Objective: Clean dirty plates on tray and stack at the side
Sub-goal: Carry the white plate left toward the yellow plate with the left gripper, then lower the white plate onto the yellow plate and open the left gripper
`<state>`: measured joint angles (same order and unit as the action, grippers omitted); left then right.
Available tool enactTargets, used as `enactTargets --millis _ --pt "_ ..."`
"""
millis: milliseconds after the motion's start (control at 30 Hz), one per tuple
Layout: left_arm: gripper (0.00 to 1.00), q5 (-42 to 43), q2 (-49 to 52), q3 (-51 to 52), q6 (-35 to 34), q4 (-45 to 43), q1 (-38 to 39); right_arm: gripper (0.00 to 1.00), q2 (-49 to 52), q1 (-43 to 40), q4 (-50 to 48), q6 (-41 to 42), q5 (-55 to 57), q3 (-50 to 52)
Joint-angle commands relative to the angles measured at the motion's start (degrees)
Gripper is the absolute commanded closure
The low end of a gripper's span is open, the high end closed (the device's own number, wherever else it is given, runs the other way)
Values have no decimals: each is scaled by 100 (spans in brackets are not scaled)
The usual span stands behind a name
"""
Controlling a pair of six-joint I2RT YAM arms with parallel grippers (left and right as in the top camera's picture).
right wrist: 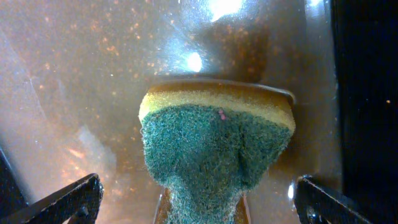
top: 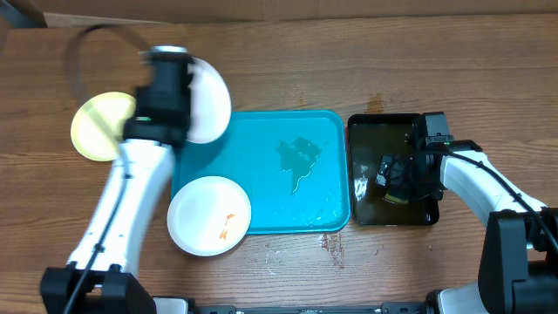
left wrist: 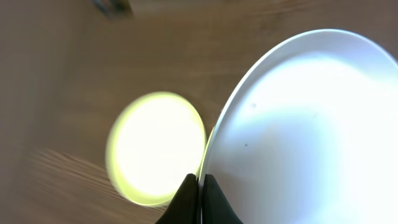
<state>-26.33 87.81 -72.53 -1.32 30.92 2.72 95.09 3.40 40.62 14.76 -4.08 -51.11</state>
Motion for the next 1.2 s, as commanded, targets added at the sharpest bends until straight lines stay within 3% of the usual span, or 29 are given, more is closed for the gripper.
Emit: enactTargets --millis 0,133,367,967,1000,1100,1167 --pt "96 2806 -11 -48 -1510 39 -1384 0 17 -22 11 20 39 52" --pt "95 3773 76 -48 -2127 37 -2966 0 17 -22 11 20 39 52" --pt "96 3840 581 -48 -2461 -109 -4468 0 17 -22 11 20 39 52" --pt "94 3912 2129 -48 -2428 -1126 -4500 0 17 -22 11 20 39 52" --pt "85 4052 2129 -48 -2361 -1182 -4500 0 17 -22 11 20 39 52" --pt "28 4878 2114 -52 -2184 -1451 -4503 0 17 -22 11 20 39 52" --pt "1 5536 2079 -98 -2269 -1438 -4503 0 17 -22 11 20 39 52"
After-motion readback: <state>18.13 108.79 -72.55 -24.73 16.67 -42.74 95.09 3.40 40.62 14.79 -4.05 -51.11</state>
